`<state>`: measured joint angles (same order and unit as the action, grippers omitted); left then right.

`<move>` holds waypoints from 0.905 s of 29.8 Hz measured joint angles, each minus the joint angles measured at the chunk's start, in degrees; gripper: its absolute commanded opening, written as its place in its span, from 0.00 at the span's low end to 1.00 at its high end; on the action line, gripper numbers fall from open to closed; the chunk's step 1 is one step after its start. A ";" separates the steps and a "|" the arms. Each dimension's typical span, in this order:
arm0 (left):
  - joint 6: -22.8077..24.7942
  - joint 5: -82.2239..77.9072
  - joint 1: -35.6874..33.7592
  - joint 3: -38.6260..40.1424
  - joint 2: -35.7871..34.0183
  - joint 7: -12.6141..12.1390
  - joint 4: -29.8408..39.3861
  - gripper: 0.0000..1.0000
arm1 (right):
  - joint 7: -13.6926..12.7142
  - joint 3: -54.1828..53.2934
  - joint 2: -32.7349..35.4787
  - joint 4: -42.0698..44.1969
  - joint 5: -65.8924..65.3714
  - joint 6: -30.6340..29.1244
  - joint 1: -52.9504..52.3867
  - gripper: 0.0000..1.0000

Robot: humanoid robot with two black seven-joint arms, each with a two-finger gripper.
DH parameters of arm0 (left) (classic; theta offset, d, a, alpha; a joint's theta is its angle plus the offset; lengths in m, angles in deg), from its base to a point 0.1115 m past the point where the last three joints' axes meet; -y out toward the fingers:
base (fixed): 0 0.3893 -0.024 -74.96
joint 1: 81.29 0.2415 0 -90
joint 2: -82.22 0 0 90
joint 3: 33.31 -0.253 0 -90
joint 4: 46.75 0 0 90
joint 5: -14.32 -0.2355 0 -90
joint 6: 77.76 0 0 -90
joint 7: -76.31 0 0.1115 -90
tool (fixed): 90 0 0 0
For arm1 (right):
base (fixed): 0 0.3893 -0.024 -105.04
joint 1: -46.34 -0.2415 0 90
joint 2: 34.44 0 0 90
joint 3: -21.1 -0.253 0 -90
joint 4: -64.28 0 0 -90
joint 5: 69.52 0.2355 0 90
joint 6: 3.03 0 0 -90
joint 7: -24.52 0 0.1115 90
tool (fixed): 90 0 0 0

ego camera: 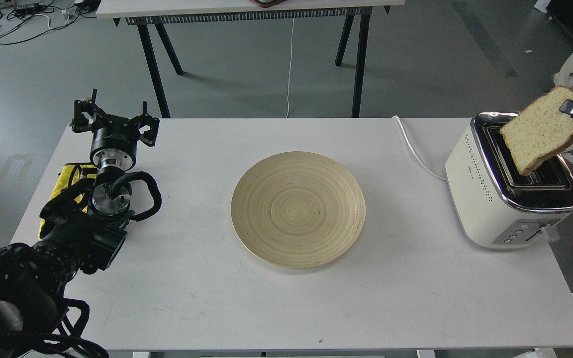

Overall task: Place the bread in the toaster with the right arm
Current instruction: 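Lower the held bread slice into the toaster slot, then open the right gripper and withdraw it away from the toaster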

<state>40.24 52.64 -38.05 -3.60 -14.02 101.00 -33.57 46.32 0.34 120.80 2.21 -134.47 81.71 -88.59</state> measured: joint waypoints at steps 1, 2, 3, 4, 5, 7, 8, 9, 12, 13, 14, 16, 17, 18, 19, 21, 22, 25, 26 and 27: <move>0.00 0.00 0.00 0.00 0.00 0.00 0.00 1.00 | 0.00 0.00 -0.14 0.20 0.00 0.00 0.01 0.01; 0.00 0.00 0.00 0.00 0.00 0.00 0.00 1.00 | 0.00 0.00 -0.29 0.35 0.00 0.00 0.01 0.01; 0.00 0.00 0.00 0.00 0.00 0.00 0.00 1.00 | 0.00 0.00 -0.39 0.43 0.00 0.00 0.01 0.01; 0.00 0.00 0.00 0.00 0.00 0.00 0.00 1.00 | 0.00 0.00 -0.49 0.48 0.00 0.00 0.02 0.01; 0.00 0.01 0.00 0.00 0.00 0.00 0.00 1.00 | 0.00 0.05 -0.60 0.52 0.00 0.00 0.05 0.01; 0.00 0.02 -0.02 0.00 0.00 0.00 0.00 1.00 | 0.00 0.70 -1.03 0.56 -0.01 0.00 0.07 0.01; 0.00 0.02 -0.02 0.00 0.00 0.00 0.00 1.00 | 0.00 1.19 -1.34 0.56 -0.01 0.03 0.07 0.01; 0.00 0.02 -0.02 0.00 0.00 0.00 0.00 1.00 | 0.00 1.67 -1.66 0.56 -0.01 0.11 0.07 0.01; 0.00 0.02 -0.04 0.00 0.00 0.00 0.00 1.00 | 0.00 2.45 -2.48 0.56 -0.07 0.22 0.06 0.02; 0.00 0.02 -0.04 0.00 0.00 0.00 0.00 1.00 | 0.00 2.61 -2.72 0.56 -0.07 0.24 0.05 0.03; 0.00 0.02 -0.04 0.00 0.00 0.00 0.00 1.00 | -0.02 2.78 -3.01 0.56 -0.07 0.24 0.04 0.05; 0.00 0.02 -0.04 0.00 0.00 0.00 0.00 1.00 | -0.11 3.11 -3.51 0.56 -0.07 0.25 0.02 0.12; 0.00 0.02 -0.04 0.00 0.00 0.00 0.00 1.00 | -0.13 3.35 -3.82 0.58 -0.06 0.25 0.01 0.17; 0.00 0.02 -0.05 0.00 0.00 0.00 0.00 1.00 | -0.15 3.54 -4.12 0.61 -0.05 0.25 0.01 0.27; 0.00 0.02 -0.05 0.00 0.00 0.01 0.00 1.00 | -0.16 3.63 -4.37 0.62 -0.04 0.26 0.01 0.52; 0.00 0.01 -0.05 0.00 0.00 0.01 0.00 1.00 | -0.17 3.68 -4.82 0.63 0.03 0.31 0.01 0.74; 0.00 0.02 -0.05 0.00 0.00 0.01 0.00 1.00 | -0.17 3.65 -4.95 0.61 0.14 0.40 -0.02 0.75; 0.00 0.01 -0.05 0.00 0.00 0.02 0.00 1.00 | -0.12 3.24 -5.45 0.48 0.51 0.82 -0.29 0.87; 0.00 0.01 -0.05 0.00 0.00 0.02 0.00 1.00 | -0.11 3.05 -5.54 0.45 0.57 0.87 -0.35 0.90; 0.00 0.01 -0.05 0.00 0.00 0.02 0.00 1.00 | -0.08 2.79 -5.56 0.41 0.65 0.90 -0.45 0.94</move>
<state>40.24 52.65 -38.10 -3.60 -14.02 101.02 -33.57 46.24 3.13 115.24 2.62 -133.82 82.61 -89.03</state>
